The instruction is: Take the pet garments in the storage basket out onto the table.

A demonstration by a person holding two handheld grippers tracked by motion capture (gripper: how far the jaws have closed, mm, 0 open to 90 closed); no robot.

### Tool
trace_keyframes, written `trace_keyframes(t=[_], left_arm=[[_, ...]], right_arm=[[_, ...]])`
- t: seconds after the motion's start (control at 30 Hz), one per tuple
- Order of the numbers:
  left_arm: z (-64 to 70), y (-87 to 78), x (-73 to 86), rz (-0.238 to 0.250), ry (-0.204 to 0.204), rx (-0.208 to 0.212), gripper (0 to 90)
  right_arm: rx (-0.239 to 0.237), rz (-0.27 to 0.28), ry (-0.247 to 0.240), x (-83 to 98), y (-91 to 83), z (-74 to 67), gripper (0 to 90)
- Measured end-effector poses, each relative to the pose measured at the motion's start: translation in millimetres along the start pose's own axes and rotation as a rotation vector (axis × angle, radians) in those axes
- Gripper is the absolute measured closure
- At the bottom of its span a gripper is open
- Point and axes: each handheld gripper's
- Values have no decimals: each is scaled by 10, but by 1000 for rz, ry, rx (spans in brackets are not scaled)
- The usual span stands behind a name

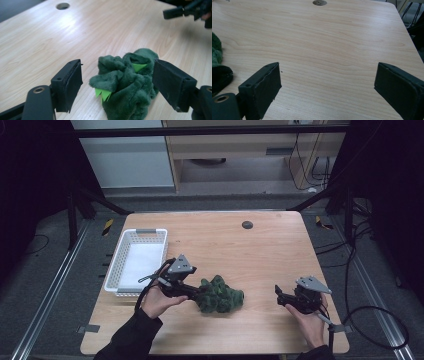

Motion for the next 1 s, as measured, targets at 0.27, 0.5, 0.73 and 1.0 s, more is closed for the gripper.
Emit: trace_keyframes(t=[0.27, 0.5, 0.73, 1.0], left_arm=[[-1, -174, 209, 77, -44, -60, 287], [21, -248, 391, 95, -81, -72, 340], [17, -328, 559, 117, -141, -97, 366], [56, -419, 814, 104, -171, -118, 386]], right_arm=[[3, 1, 1, -2, -3, 1, 69], [0, 1, -1, 0, -4, -9, 68], [-4, -1, -3, 8, 0, -11, 68], [-11, -8, 2, 25, -2, -12, 67]])
Point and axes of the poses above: each handheld gripper's, and its own axes: y roughly forward along the jaws, x roughly out of its underside, z roughly to its right, and after that the axes turned 4 degrees about z, right-handed
